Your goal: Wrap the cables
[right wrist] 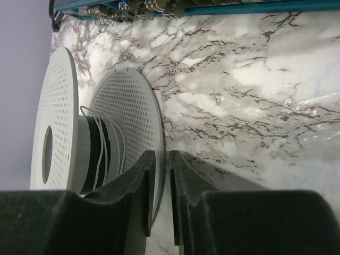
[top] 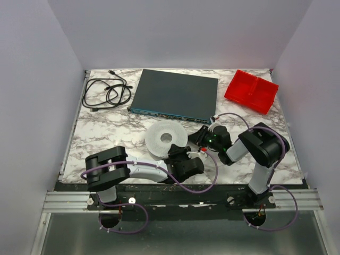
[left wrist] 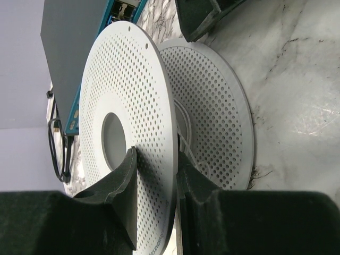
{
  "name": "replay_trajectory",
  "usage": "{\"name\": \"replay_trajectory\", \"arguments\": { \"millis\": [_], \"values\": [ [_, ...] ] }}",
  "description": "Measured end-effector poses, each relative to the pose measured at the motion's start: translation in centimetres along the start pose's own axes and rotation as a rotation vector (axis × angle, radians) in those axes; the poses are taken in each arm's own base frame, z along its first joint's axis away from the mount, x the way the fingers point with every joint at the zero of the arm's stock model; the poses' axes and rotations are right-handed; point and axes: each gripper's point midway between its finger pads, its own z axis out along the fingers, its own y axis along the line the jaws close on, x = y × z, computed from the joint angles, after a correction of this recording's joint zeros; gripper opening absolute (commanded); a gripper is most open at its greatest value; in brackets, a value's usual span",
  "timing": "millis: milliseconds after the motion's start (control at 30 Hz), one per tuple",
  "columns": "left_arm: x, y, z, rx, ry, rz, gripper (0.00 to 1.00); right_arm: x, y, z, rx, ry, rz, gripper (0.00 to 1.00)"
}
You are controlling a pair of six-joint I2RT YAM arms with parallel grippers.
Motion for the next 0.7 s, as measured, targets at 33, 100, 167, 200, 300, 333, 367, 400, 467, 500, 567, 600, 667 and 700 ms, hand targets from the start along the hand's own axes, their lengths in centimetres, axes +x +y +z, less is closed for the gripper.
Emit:
{"name": "replay_trajectory", "arguments": {
  "millis": [33,100,167,200,300,333,367,400,467,500,567,600,667,700],
  "values": [
    [0.0,0.0,0.0,0.0,0.0,0.0,0.21,0.0,0.0,0.0,0.0,0.0,0.0,0.26],
    [0.0,0.0,0.0,0.001,0.001,0.002,0.22,0.0,0.0,-0.1,0.0,-0.002,0.0,0.26],
    [0.0,0.1,-0.1,0.001,0.002,0.004,0.24,0.0,0.0,-0.3,0.003,-0.002,-0.001,0.26],
    [0.0,0.1,-0.1,0.001,0.003,0.004,0.27,0.0,0.1,-0.4,0.004,-0.002,-0.002,0.26],
    [0.0,0.1,-0.2,0.008,0.005,0.005,0.32,0.0,0.0,-0.8,0.015,0.008,-0.007,0.26],
    [-0.1,0.0,-0.2,0.014,0.005,0.0,0.35,0.1,0.0,-0.9,0.019,0.012,-0.01,0.26],
    [0.0,-0.1,-0.3,0.026,0.006,-0.003,0.37,0.1,0.0,-1.1,0.024,0.017,-0.012,0.26],
    [0.0,-0.2,-0.4,0.034,0.006,-0.007,0.38,0.2,0.0,-1.3,0.03,0.023,-0.014,0.26],
    [0.0,-0.3,-0.6,0.052,0.006,-0.015,0.42,0.3,0.0,-1.7,0.041,0.033,-0.017,0.26],
    [-0.1,-0.5,-0.7,0.065,0.004,-0.026,0.45,0.3,0.0,-1.8,0.048,0.039,-0.018,0.26],
    [-0.4,-0.7,-0.9,0.092,-0.005,-0.056,0.5,0.4,0.0,-2.2,0.061,0.052,-0.022,0.26],
    [-0.6,-0.9,-1.0,0.106,-0.01,-0.072,0.51,0.5,-0.1,-2.5,0.068,0.059,-0.024,0.26],
    [-1.2,-1.3,-1.3,0.142,-0.023,-0.108,0.55,0.5,-0.1,-2.8,0.081,0.069,-0.027,0.26],
    [-1.5,-1.5,-1.4,0.16,-0.03,-0.123,0.57,0.6,-0.1,-3.0,0.088,0.073,-0.029,0.27]
  ]
}}
